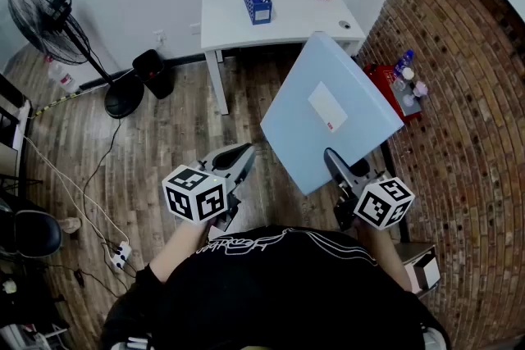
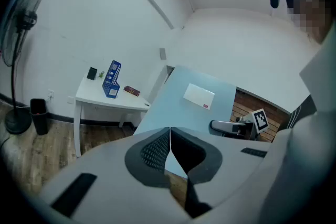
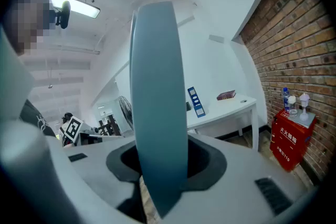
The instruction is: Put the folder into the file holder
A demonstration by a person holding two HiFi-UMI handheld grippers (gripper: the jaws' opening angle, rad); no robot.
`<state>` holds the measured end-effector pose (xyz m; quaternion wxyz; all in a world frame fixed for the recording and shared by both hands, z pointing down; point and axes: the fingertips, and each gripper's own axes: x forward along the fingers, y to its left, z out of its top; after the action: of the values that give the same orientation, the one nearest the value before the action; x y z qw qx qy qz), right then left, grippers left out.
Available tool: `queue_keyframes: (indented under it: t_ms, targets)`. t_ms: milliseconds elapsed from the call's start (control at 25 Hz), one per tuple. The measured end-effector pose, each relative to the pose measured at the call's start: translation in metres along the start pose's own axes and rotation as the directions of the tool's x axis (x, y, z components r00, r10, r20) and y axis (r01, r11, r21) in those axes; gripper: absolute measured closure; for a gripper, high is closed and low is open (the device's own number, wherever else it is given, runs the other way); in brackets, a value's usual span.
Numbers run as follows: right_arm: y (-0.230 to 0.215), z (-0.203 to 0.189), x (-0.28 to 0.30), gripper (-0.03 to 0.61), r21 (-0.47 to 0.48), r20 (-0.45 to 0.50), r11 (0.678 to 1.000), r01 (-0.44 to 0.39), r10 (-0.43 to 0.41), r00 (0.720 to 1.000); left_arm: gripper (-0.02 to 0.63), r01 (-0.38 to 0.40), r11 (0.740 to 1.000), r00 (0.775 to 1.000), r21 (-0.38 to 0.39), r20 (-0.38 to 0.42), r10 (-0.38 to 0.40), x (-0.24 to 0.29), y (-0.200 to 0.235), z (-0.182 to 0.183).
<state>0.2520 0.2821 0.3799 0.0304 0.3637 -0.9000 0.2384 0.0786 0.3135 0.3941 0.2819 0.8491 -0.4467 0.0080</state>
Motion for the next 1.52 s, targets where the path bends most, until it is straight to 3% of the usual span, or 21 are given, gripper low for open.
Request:
queue_keyframes:
  t_ms: [880, 1200, 1520]
  targets:
    - [0.016, -0.005, 0.029, 0.419, 0.033, 0.050, 0.999, 0.015, -0.017, 0.999, 0.581, -0.007, 1.000, 1.000, 0.025, 0.009, 0.007, -0.028, 0.034, 0.002]
    - [-0.010, 0.011, 0.073, 0.419, 0.055, 0.061, 0.998, -0.011, 0.008, 0.998, 0.581, -0.046, 0.998, 0.999, 0.033, 0.006, 0.045, -0.003, 0.065, 0.021]
    - [-0.060, 0.037, 0.147, 0.419, 0.073, 0.035, 0.996, -0.059, 0.057, 0.998, 0.581, -0.100, 0.995, 0.995, 0.015, -0.020, 0.100, 0.054, 0.116, 0.055]
